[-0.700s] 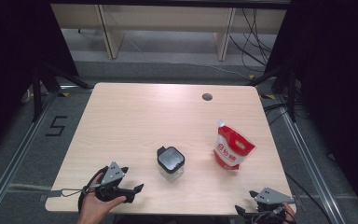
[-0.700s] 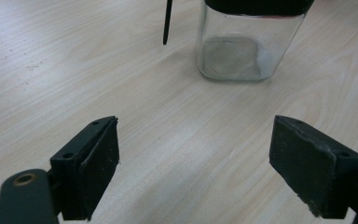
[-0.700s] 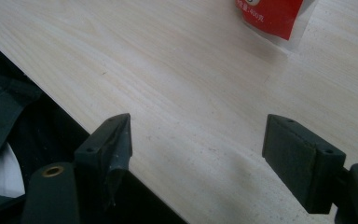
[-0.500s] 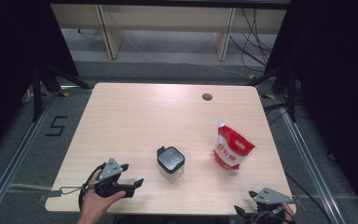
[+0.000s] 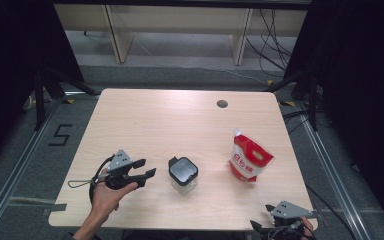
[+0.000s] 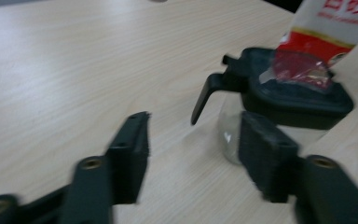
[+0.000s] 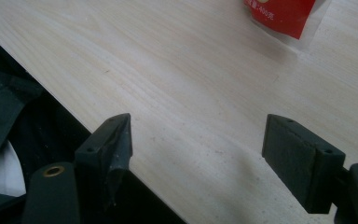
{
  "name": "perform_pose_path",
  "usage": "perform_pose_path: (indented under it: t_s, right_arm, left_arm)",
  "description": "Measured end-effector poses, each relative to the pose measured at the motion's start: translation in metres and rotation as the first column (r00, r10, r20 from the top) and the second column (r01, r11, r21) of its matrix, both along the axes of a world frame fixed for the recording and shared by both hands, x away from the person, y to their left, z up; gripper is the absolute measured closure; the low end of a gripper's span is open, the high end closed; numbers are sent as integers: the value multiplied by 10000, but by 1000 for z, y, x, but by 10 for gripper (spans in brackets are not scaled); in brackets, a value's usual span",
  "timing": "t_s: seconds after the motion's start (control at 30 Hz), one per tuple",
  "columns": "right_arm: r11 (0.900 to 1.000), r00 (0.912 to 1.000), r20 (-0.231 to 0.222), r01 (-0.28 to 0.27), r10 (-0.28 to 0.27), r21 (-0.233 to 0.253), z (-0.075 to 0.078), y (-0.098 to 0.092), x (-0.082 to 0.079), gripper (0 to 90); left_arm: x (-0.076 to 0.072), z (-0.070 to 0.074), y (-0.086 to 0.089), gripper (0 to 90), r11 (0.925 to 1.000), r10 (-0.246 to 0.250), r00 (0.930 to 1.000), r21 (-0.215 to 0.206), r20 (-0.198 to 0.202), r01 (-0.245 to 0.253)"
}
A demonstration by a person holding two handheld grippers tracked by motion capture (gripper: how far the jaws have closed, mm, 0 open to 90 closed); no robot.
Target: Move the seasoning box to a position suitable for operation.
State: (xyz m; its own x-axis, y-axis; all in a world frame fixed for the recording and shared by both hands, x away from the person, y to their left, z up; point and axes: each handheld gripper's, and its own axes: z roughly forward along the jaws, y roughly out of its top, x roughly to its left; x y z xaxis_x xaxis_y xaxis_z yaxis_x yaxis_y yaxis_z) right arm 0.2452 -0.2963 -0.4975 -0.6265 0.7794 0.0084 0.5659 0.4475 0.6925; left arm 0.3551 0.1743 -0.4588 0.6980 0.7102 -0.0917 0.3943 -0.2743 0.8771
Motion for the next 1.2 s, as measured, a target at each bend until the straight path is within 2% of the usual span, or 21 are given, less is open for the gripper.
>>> perform_pose_path:
  t_s: [0.03, 0.13, 0.17, 0.2, 0.27, 0.3, 0.33, 0.47, 0.53, 0.6, 0.7, 0.73, 0.83, 0.9, 0.93, 1.0, 1.13, 1.2]
  right_arm:
    - [10000, 10000, -17, 3, -3, 53, 0, 0, 0, 256]
    - [10000, 10000, 11, -10, 10, 73, 0, 0, 1, 258]
    - [10000, 10000, 11, -10, 10, 73, 0, 0, 1, 258]
    - [10000, 10000, 2, -13, 13, 83, 0, 0, 1, 258]
    - [10000, 10000, -2, 18, -18, 73, 0, 0, 0, 258]
    - [10000, 10000, -20, 23, -23, 77, 0, 0, 0, 258]
    - [9999, 10000, -58, 60, -59, 117, 0, 0, 0, 259]
    - [10000, 10000, -64, -45, 45, 52, -1, 1, 1, 258]
    - [10000, 10000, -63, -58, 59, 49, -2, 1, 1, 261]
    - [9999, 9999, 1, -110, 110, 28, -1, 1, 1, 261]
    - [10000, 10000, -14, -90, 90, 17, -1, 1, 0, 261]
    - [10000, 10000, -14, -90, 90, 17, -1, 1, 0, 261]
    - [9998, 9998, 66, -196, 196, -29, -1, 1, 1, 262]
    - [9998, 9998, 20, -222, 222, -10, -1, 2, 1, 261]
    - [9999, 9999, -98, -142, 142, 31, -2, 3, 0, 262]
    - [9995, 9995, -28, -302, 302, -75, -2, 3, 1, 262]
    - [9997, 9997, -39, -246, 246, -66, -2, 3, 1, 262]
    - [9994, 9995, 8, -323, 323, -146, -3, 3, 1, 262]
  left_arm:
    - [1, 5, -2, 585, 9997, -165, 9997, 200, 188, 161]
    - [5, 15, -5, 722, 9989, -330, 9988, 341, 363, 318]
    - [5, 15, -5, 753, 9989, -330, 9988, 341, 363, 318]
    - [12, 20, -8, 802, 9976, -631, 9961, 332, 622, 611]
    - [16, 22, -10, 828, 9969, -727, 9952, 339, 658, 706]
    - [19, 24, -12, 882, 9969, -736, 9950, 329, 678, 715]
    - [25, 28, -17, 891, 9970, -771, 9953, 78, 581, 767]
    - [34, 31, -31, 894, 9942, -1066, 9929, 164, 519, 1059]
    - [42, 31, -48, 894, 9892, -1399, 9890, 520, 479, 1374]
    - [45, 30, -53, 894, 9887, -1424, 9888, 537, 455, 1399]
    - [56, 26, -67, 894, 9841, -1545, 9877, 926, 255, 1515]
    - [56, 26, -67, 894, 9841, -1545, 9877, 926, 255, 1515]
    - [64, 17, -71, 894, 9843, -1581, 9873, 770, -174, 1589]
    - [64, 15, -71, 894, 9837, -1607, 9868, 788, -197, 1618]
    - [64, 14, -71, 894, 9779, -1775, 9837, 1070, -285, 1796]
    - [63, 13, -72, 893, 9802, -1685, 9853, 1008, -290, 1706]
    - [63, 14, -71, 892, 9817, -1532, 9876, 1093, -347, 1561]
    - [63, 15, -70, 891, 9793, -1634, 9856, 1140, -447, 1675]
